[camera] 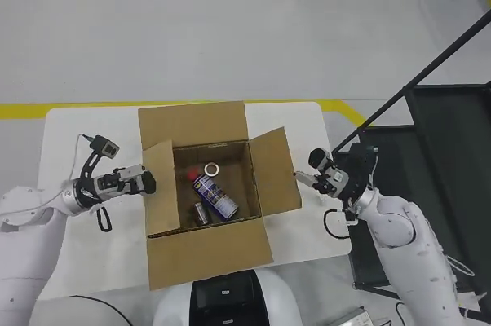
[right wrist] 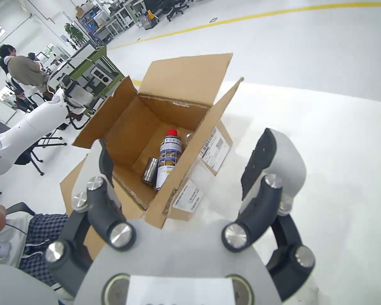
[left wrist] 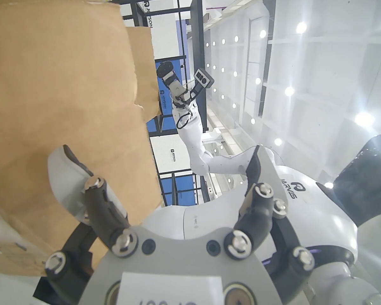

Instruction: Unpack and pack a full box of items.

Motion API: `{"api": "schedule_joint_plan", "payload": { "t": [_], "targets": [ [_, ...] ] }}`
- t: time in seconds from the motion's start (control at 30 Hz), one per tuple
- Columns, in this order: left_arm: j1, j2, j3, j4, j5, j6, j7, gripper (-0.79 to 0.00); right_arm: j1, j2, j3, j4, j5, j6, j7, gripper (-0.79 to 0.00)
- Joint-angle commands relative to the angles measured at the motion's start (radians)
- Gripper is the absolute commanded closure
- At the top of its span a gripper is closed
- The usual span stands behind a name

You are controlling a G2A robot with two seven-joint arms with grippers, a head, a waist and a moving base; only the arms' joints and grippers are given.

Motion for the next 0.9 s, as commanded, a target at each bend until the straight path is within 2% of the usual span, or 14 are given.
{"api": "schedule_joint_plan", "payload": {
  "t": [0.0,0.23,0.33,0.6,0.87],
  "targets": [
    [-0.014,-0.003,0.019,0.011,0.026,-0.006,0.014,-0.785,0.037,0.000,-0.039,0.053,0.028,0.002,0.052,-0.785],
    [-0.018,-0.002,0.032,0.014,0.108,-0.031,0.056,-0.785,0.133,-0.004,-0.174,0.039,0.029,-0.086,0.141,-0.785],
    [-0.006,0.000,0.023,0.003,0.133,-0.061,0.103,-0.785,0.182,-0.010,-0.259,0.008,0.004,-0.089,0.183,-0.785],
    [0.048,0.002,0.013,-0.068,0.197,-0.106,0.192,-0.785,0.347,-0.039,-0.467,0.082,-0.004,-0.043,0.228,-0.785],
    [0.083,0.010,-0.005,-0.120,0.245,-0.112,0.207,-0.785,0.427,-0.055,-0.561,0.157,-0.023,0.037,0.265,-0.785]
  ]
}}
